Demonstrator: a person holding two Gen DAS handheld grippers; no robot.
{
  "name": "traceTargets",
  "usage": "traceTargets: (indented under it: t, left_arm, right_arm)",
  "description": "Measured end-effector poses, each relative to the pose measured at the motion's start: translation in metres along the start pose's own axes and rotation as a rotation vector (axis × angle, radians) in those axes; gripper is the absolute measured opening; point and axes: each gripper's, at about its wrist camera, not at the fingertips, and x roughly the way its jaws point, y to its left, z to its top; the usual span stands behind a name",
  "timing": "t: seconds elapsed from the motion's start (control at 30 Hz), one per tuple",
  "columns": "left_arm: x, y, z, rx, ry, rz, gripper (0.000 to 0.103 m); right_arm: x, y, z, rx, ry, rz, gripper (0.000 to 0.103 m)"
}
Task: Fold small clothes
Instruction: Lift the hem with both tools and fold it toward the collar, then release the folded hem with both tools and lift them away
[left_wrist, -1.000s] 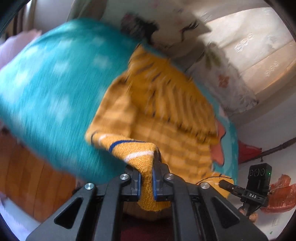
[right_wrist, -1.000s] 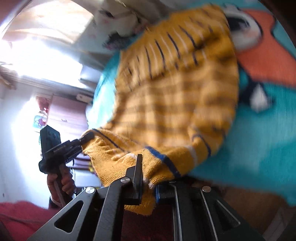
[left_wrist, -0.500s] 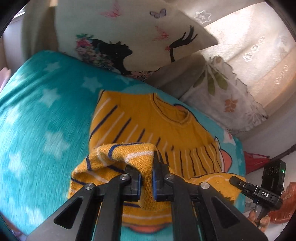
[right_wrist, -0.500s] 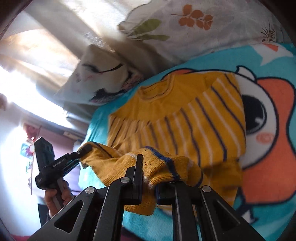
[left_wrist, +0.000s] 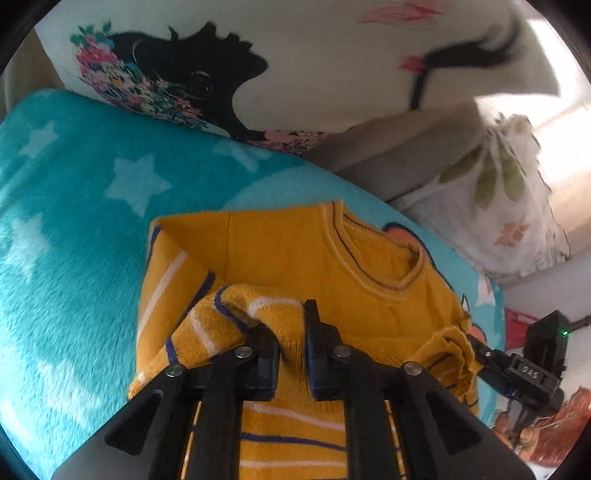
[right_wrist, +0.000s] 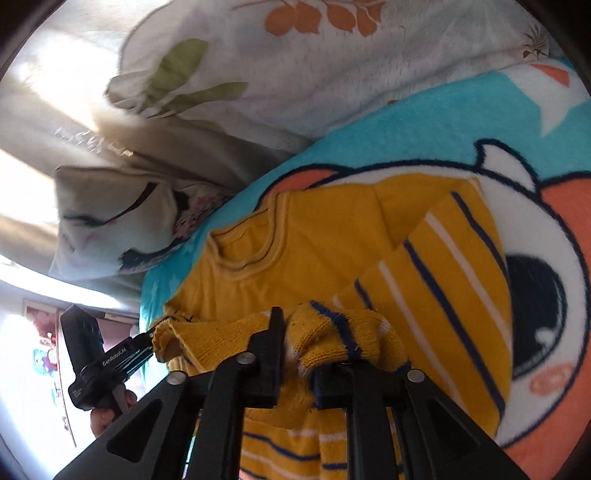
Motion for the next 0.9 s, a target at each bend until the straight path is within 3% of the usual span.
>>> traceTargets:
  t: [0.07,0.13,0.2,0.3,0.47,0.53,0.7,0.8,0.9]
  left_arm:
    - [0.004,0.006,0.006,-0.024,0.014,-0.034,0.017]
    - [0.005,0.01,0.011,-0.049,0.019,-0.079,0.026]
    - [0.0,0.016,0.015,-0.081,0.002,-0.135,0.048]
    - [-0.015,0.024,0.021,-0.12,-0.063,-0.173,0.064]
    - [-0.035,0.029,0.032,-0.111,-0.109,-0.108,0.065]
    - [-0.04,0.028,0.03,-0.088,-0.113,-0.078,0.065]
    - [-0.05,0.006,0.006,0.06,-0.108,0.004,0.065]
    - [-0.046,-0.016,-0.011,0.204,-0.094,0.028,0.065]
    - [-0.023,-0.026,-0.013,0.267,-0.037,0.076,0.065]
  right_arm:
    - [0.008,-0.006,0.009,0.036,0.003,0.003,0.022]
    - [0.014,-0.013,0.016,0.087,-0.004,0.029,0.036]
    - [0.015,-0.017,0.021,0.137,-0.016,0.069,0.047]
    - [0.018,-0.022,0.027,0.201,-0.037,0.126,0.056]
    - [0.012,-0.026,0.039,0.253,-0.073,0.156,0.059]
    - [0.004,-0.029,0.044,0.275,-0.099,0.179,0.068]
    - [-0.021,-0.027,0.049,0.29,-0.175,0.207,0.069]
    - [-0.029,-0.003,0.041,0.175,-0.172,0.166,0.07]
    - [-0.011,0.028,0.03,0.005,-0.078,0.087,0.07]
